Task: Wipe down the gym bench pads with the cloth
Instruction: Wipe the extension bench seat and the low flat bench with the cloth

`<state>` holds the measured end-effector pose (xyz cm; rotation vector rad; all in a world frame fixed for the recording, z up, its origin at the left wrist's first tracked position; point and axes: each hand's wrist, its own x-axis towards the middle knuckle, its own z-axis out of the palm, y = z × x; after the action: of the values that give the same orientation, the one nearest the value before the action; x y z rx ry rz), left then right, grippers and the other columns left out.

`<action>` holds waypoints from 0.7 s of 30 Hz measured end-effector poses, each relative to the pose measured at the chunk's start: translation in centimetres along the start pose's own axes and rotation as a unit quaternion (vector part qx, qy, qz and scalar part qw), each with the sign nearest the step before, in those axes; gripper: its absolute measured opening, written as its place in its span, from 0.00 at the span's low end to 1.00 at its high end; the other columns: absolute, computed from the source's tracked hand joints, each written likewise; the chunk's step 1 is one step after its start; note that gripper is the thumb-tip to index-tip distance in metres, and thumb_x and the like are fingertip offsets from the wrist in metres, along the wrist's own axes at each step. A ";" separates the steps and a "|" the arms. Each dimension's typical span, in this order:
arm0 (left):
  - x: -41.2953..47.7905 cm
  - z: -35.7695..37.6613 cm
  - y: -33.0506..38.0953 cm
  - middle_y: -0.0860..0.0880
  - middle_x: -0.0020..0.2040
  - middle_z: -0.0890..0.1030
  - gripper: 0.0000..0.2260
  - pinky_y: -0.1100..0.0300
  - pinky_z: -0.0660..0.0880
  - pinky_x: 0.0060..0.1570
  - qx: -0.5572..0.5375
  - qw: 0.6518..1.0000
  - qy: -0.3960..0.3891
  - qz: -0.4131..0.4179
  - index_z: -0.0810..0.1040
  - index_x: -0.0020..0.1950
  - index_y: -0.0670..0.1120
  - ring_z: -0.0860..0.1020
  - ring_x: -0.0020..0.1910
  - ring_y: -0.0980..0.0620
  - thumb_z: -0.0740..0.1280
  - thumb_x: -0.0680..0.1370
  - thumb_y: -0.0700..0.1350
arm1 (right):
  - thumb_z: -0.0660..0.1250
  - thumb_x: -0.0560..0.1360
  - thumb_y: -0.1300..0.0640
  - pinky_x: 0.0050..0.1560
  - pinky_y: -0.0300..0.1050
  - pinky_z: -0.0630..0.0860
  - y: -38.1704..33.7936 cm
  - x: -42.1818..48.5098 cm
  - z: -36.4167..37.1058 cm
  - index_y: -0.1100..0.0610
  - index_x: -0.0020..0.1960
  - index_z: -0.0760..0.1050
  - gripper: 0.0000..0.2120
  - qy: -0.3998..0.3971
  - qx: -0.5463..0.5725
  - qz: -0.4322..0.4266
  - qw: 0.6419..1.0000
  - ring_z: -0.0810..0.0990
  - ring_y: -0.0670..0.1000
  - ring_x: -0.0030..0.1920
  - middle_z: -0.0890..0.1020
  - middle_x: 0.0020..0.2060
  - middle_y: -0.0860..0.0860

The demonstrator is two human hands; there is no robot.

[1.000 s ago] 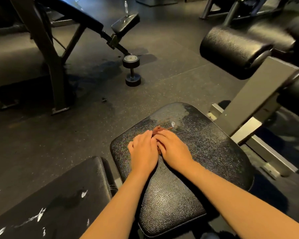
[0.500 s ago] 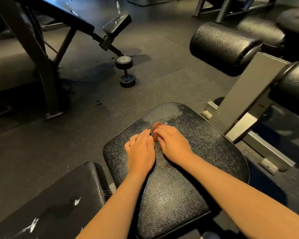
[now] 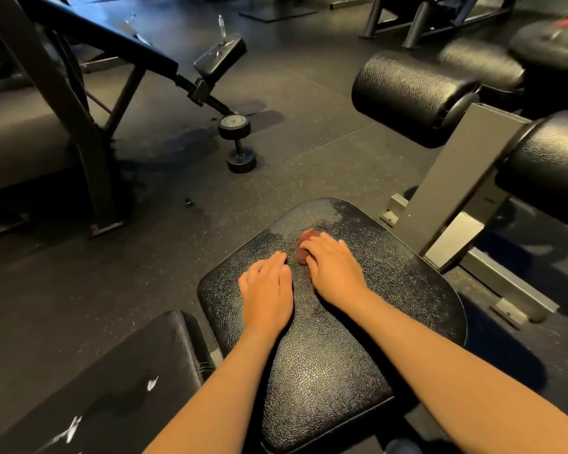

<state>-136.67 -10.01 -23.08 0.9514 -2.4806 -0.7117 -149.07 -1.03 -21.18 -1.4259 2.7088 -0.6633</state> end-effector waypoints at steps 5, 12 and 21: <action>0.1 0.1 0.0 0.57 0.66 0.77 0.17 0.47 0.59 0.72 0.005 1.000 -0.004 -0.004 0.75 0.67 0.56 0.70 0.67 0.53 0.50 0.85 0.50 | 0.56 0.84 0.52 0.78 0.51 0.52 -1.7 -1.4 1.6 0.51 0.67 0.75 0.15 0.006 0.046 0.007 0.999 0.64 0.51 0.75 0.75 0.69 0.47; 0.2 0.4 0.0 0.58 0.66 0.76 0.16 0.50 0.59 0.70 0.021 1.000 -0.003 0.010 0.73 0.65 0.57 0.69 0.64 0.55 0.48 0.84 0.52 | 0.54 0.84 0.50 0.77 0.54 0.51 0.5 0.0 0.8 0.49 0.74 0.69 0.19 -0.020 0.021 0.020 0.999 0.57 0.52 0.79 0.67 0.76 0.47; 0.2 0.3 0.0 0.59 0.71 0.73 0.18 0.52 0.53 0.73 0.001 1.000 -0.005 0.000 0.72 0.71 0.56 0.65 0.68 0.56 0.51 0.86 0.51 | 0.56 0.84 0.52 0.78 0.52 0.50 -0.6 -1.3 0.7 0.49 0.72 0.72 0.18 -0.024 0.030 -0.026 0.999 0.60 0.51 0.78 0.69 0.74 0.47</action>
<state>-136.97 -10.06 -23.23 0.9518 -2.4899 -0.7156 -147.64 -0.55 -21.85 -1.4824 2.6014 -0.6992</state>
